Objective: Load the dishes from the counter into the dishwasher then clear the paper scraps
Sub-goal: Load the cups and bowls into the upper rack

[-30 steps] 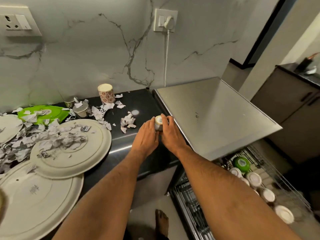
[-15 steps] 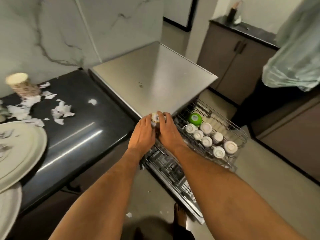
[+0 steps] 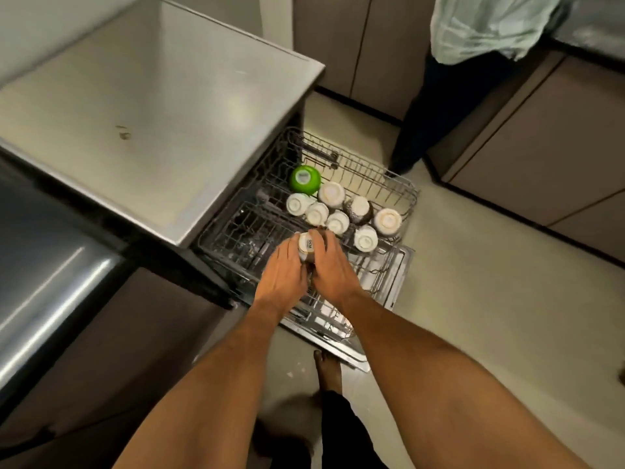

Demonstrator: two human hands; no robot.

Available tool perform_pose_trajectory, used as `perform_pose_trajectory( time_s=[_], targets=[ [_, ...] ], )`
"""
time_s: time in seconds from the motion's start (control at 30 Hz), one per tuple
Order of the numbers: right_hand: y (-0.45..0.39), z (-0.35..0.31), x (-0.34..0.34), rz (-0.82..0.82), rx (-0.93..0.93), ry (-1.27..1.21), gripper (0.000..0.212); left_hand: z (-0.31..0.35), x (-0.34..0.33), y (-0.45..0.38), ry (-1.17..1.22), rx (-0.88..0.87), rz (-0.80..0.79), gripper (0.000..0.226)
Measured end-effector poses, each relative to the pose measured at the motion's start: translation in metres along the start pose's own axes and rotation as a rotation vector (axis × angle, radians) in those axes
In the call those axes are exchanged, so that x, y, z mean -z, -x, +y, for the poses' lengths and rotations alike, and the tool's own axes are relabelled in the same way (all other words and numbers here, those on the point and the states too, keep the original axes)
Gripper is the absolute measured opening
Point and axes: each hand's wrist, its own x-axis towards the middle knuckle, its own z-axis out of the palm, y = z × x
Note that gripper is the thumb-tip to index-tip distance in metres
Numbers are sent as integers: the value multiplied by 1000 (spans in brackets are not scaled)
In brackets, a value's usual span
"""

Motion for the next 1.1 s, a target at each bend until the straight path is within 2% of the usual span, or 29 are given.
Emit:
perform_pose_trajectory(
  time_s=[0.3,0.47,0.6,0.9,1.1],
  targets=[
    [-2,100,-35,-94,-171,-53,90,22,-102,-37,38,4,-163,64],
    [-9,133,-52,-126,-264,-64,82,22,-145,-55,16,-18,-228,66],
    [-18,150,-65,-175,-310,-35,87,19,-172,-65,-14,0,-269,69],
    [-27,165,-91,-224,-313,-18,85,9,-197,-77,-54,48,-348,72],
    [-27,163,-83,-188,-284,-8,87,10,-187,-77,-39,17,-295,70]
  ],
)
